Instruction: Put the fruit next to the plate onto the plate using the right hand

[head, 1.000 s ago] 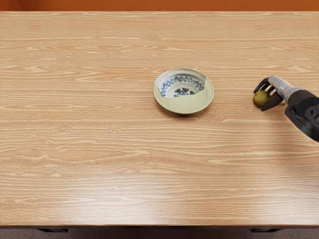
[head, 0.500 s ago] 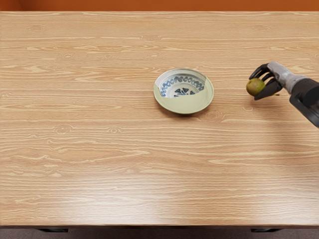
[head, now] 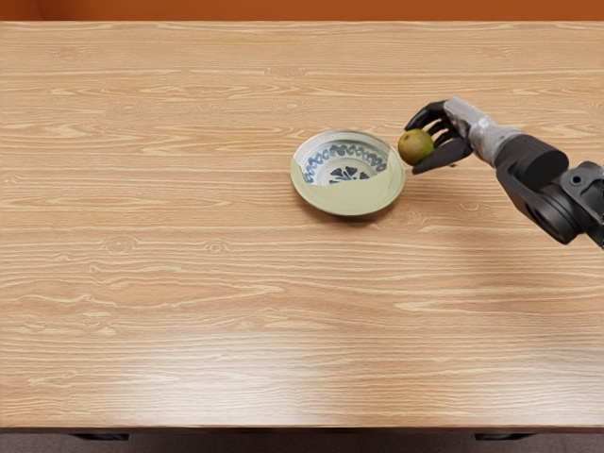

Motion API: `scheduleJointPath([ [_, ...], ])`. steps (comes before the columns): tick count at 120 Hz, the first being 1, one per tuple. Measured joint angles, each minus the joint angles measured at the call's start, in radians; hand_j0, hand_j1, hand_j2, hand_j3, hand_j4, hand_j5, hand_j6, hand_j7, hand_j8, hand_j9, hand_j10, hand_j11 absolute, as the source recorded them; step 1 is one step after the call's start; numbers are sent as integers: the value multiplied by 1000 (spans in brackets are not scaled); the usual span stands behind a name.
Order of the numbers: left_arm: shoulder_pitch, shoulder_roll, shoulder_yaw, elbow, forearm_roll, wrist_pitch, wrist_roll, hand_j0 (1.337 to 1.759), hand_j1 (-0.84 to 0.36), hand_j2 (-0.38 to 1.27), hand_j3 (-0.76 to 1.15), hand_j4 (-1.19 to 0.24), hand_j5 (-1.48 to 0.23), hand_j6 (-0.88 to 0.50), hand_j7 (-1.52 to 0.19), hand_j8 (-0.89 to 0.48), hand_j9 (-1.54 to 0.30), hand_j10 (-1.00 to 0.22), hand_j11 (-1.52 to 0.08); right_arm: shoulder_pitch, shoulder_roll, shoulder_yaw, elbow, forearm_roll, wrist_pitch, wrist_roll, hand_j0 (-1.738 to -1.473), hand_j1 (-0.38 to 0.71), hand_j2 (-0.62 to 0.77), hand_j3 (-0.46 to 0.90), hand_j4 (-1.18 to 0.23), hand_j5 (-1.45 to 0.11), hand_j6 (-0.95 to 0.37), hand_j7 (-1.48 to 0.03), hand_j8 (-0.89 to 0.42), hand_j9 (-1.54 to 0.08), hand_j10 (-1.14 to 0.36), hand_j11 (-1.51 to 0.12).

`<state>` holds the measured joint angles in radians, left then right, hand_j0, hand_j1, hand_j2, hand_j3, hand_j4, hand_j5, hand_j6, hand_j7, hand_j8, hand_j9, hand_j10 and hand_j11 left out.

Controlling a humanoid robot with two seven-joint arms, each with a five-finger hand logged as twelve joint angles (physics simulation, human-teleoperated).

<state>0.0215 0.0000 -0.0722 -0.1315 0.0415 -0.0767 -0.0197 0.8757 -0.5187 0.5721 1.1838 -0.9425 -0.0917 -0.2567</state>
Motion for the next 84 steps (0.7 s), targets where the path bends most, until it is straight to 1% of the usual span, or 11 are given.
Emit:
scheduleJointPath([
  [29,0,0,0,0,0,0,0,1658,349,0,0,-1,0,-1,0,0,0,0,0,1,101,32,2,1,0,-1,-1656,211,210,1,-600,-959,-411,-919,-452,-956,-540,-965],
  [59,0,0,0,0,0,0,0,1658,349,0,0,-1,0,-1,0,0,0,0,0,-1,205,16,-2,0,-1,-1,-1657,222,224,1,-599,-945,-412,-903,-451,-940,-538,-947],
  [67,0,0,0,0,0,0,0,1658,349,0,0,-1,0,-1,0,0,0,0,0,-2,223,5,-4,-1,-3,-1,-1657,224,232,1,-600,-941,-414,-899,-451,-934,-540,-942],
  [84,0,0,0,0,0,0,0,1658,349,0,0,0,0,-1,0,0,0,0,0,-3,235,-2,-17,-2,-6,0,-1657,215,203,1,-609,-919,-422,-882,-465,-915,-547,-930],
])
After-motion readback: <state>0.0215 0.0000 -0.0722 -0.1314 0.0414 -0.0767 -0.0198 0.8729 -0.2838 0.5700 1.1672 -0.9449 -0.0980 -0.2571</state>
